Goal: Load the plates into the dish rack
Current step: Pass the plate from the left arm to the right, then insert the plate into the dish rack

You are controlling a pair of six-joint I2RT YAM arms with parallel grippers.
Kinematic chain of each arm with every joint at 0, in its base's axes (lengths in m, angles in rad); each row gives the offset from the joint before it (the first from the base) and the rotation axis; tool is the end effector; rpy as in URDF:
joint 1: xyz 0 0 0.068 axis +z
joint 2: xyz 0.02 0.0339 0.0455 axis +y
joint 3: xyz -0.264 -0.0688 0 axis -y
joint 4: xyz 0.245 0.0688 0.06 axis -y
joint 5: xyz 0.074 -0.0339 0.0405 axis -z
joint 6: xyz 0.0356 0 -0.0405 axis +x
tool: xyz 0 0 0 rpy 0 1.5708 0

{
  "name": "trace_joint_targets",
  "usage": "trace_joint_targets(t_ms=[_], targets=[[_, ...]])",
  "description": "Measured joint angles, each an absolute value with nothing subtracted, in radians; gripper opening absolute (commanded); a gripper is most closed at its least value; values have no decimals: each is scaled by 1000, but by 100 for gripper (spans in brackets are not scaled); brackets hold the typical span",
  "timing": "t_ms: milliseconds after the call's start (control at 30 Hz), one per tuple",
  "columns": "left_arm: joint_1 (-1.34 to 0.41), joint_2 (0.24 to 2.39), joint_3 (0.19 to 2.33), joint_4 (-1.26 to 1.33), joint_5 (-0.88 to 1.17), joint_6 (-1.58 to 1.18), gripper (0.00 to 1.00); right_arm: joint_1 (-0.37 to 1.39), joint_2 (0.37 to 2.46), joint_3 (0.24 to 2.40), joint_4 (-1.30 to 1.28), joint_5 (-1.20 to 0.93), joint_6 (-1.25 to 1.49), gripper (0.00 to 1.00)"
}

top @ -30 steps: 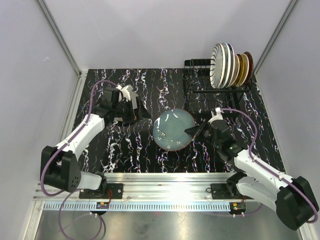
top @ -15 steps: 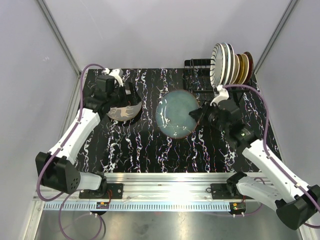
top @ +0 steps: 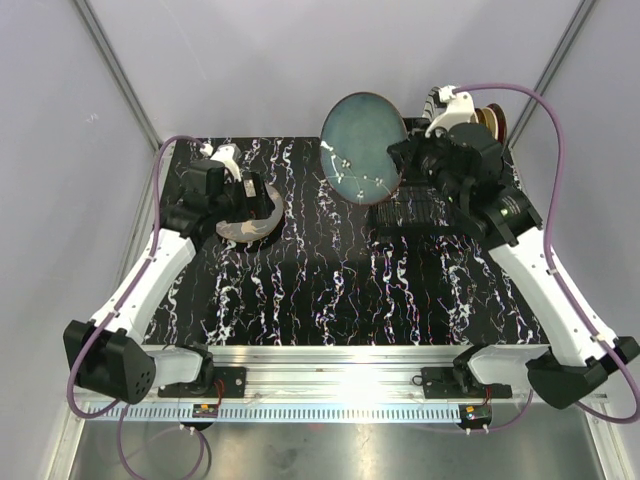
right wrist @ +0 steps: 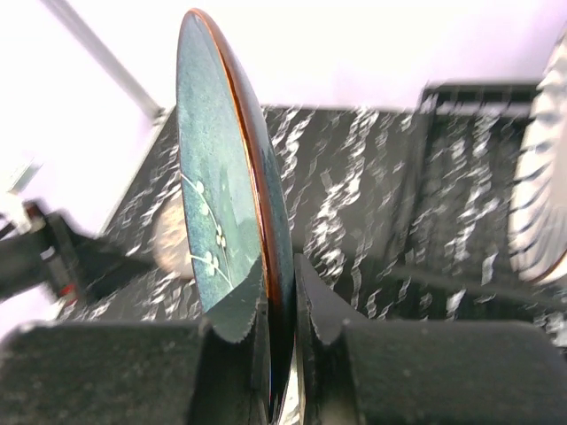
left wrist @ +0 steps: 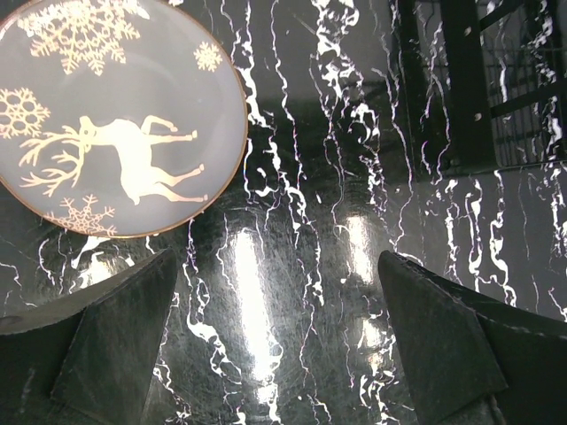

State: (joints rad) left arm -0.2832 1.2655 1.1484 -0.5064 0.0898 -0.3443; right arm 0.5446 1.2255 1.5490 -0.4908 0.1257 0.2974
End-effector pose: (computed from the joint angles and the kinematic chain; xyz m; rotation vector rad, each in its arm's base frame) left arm 0.2678 -0.0813 0.3323 -0.0168 2.2277 -0.4475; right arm 0.2176 0.1266 0.4785 -0.1242 1.7596 0.5073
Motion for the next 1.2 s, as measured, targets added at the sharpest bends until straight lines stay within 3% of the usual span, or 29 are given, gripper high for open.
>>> trace_joint_targets(t_ms=[567, 1200], targets=[[-283, 1243, 1136, -499, 104, -344, 99, 545, 1452, 1876, -525, 451, -57, 0], [-283, 1243, 1135, -498, 128, -346, 99, 544, 1497, 1826, -394, 758, -371, 0]])
